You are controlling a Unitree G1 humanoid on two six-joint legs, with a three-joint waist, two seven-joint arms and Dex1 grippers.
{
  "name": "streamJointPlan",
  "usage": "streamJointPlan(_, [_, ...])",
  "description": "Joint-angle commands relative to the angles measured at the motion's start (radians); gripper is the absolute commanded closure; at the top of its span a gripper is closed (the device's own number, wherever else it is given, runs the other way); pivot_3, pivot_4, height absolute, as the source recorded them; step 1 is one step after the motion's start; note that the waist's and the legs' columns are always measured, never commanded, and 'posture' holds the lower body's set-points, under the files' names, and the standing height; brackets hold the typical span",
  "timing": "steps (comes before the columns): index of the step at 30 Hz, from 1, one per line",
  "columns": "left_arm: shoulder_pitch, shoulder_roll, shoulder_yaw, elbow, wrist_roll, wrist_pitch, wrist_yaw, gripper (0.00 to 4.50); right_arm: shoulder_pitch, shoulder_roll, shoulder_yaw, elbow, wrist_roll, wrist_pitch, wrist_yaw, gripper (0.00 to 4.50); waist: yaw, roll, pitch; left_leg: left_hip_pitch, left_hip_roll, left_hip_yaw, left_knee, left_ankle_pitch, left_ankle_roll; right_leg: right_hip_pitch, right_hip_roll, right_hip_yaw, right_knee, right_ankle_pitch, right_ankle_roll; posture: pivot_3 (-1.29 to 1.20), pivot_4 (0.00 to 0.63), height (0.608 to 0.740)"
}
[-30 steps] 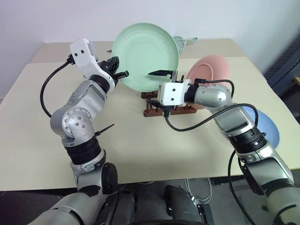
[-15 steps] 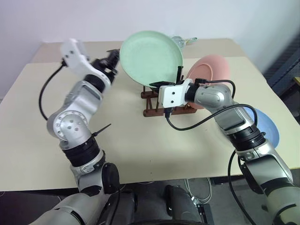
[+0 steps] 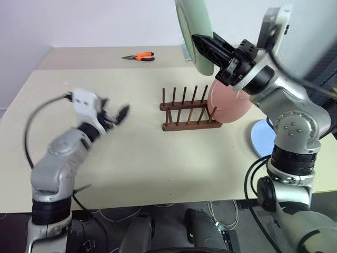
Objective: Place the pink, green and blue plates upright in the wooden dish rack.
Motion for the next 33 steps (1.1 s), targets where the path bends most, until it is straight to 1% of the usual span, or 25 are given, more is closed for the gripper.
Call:
streamJointPlan(1, [0.047,0.068,-0.101,-0.095,-0.005,-0.032,-0.150,0.56,0.020,0.017,-0.069,-0.030,0.141,0.090,-0.121,4.50,-0.002,0.000,0.000,0.000,0.000,0.000,0.000,0.000,0.000,-0.001,0.000,0.000,0.000,0.000,0.000,0.00,0.150,0.740])
streamJointPlan(3, [0.065,0.092,-0.141,-0.107,-0.003,-0.036,-0.197,0.56,0.030,0.031,-0.092,-0.021,0.196,0.111,-0.181,4.50,-0.003,0.004,0.002,0.000,0.001,0.001,-0.001,0.000,0.000,-0.001,0.001,0.000,0.001,-0.001,-0.001,0.00,0.150,0.740])
streamJointPlan(5, [0.062,0.093,-0.150,-0.104,-0.004,-0.038,-0.206,0.56,0.029,0.044,-0.117,0.003,0.257,0.129,-0.238,4.50,-0.003,0.006,0.002,0.000,0.001,0.002,-0.001,0.000,0.000,-0.001,0.000,0.000,0.001,-0.001,-0.001,0.00,0.150,0.740])
streamJointPlan(10, [0.043,0.088,-0.177,-0.073,0.039,-0.060,-0.211,0.56,0.026,0.048,-0.125,0.054,0.337,0.154,-0.329,4.50,-0.003,0.006,0.002,0.001,0.001,0.002,0.000,0.000,0.001,-0.001,0.001,0.000,0.001,-0.001,-0.001,0.00,0.150,0.740])
streamJointPlan(18, [0.057,0.075,-0.179,-0.081,0.054,-0.071,-0.211,0.56,0.023,0.064,-0.095,0.149,0.313,0.147,-0.433,4.50,-0.004,0.006,0.002,0.000,0.001,0.002,0.000,0.000,0.001,-0.001,0.001,0.000,0.001,-0.001,0.000,0.00,0.150,0.740])
streamJointPlan(20, [0.057,0.073,-0.179,-0.081,0.058,-0.071,-0.210,0.56,0.017,0.071,-0.102,0.179,0.335,0.156,-0.458,4.50,-0.004,0.006,0.002,0.000,0.001,0.002,0.000,0.000,0.001,-0.001,0.001,0.000,0.001,-0.001,0.000,0.00,0.150,0.740])
streamJointPlan(25, [0.050,0.069,-0.178,-0.074,0.074,-0.072,-0.209,0.56,-0.004,0.066,-0.089,0.221,0.323,0.155,-0.453,4.50,-0.005,0.006,0.002,0.000,0.001,0.002,0.000,0.000,0.001,-0.001,0.001,0.000,0.001,-0.001,0.000,0.00,0.150,0.740])
streamJointPlan(28, [0.047,0.056,-0.174,-0.065,0.067,-0.070,-0.209,0.49,-0.010,0.027,-0.035,0.205,0.246,0.130,-0.379,3.40,-0.006,0.006,0.002,0.000,0.001,0.002,0.000,0.000,0.001,-0.001,0.001,0.000,0.001,-0.001,0.000,0.00,0.150,0.740])
streamJointPlan(29, [0.047,0.051,-0.172,-0.063,0.063,-0.069,-0.210,0.49,-0.010,0.015,-0.017,0.196,0.219,0.119,-0.356,2.95,-0.005,0.006,0.002,0.000,0.001,0.002,0.000,0.000,0.001,-0.001,0.001,0.000,0.001,-0.001,0.000,0.00,0.150,0.740])
streamJointPlan(30, [0.047,0.041,-0.167,-0.057,0.058,-0.067,-0.207,0.24,-0.002,-0.038,0.051,0.156,0.129,0.070,-0.288,2.44,-0.005,0.006,0.002,0.000,0.001,0.002,0.000,0.000,0.001,-0.001,0.001,0.000,0.001,-0.001,0.000,0.00,0.150,0.740])
streamJointPlan(31, [0.049,0.035,-0.168,-0.051,0.060,-0.073,-0.207,0.00,0.012,-0.117,0.140,0.105,0.000,-0.014,-0.204,2.02,-0.004,0.007,0.003,0.000,0.001,0.002,0.000,0.000,0.001,0.000,0.001,0.000,0.001,-0.001,0.000,0.00,0.150,0.740])
streamJointPlan(32, [0.053,0.033,-0.173,-0.044,0.072,-0.085,-0.209,0.00,0.030,-0.201,0.213,0.064,-0.121,-0.106,-0.118,2.02,-0.002,0.008,0.003,0.000,0.000,0.002,0.000,0.000,0.001,-0.001,0.001,0.000,0.000,-0.001,0.000,0.00,0.150,0.740])
streamJointPlan(33, [0.059,0.034,-0.179,-0.038,0.089,-0.101,-0.211,0.00,0.047,-0.271,0.249,0.044,-0.191,-0.154,-0.056,2.02,0.000,0.008,0.003,-0.001,0.000,0.003,0.000,0.000,0.001,-0.001,0.001,0.000,0.000,-0.003,0.003,0.00,0.150,0.740])
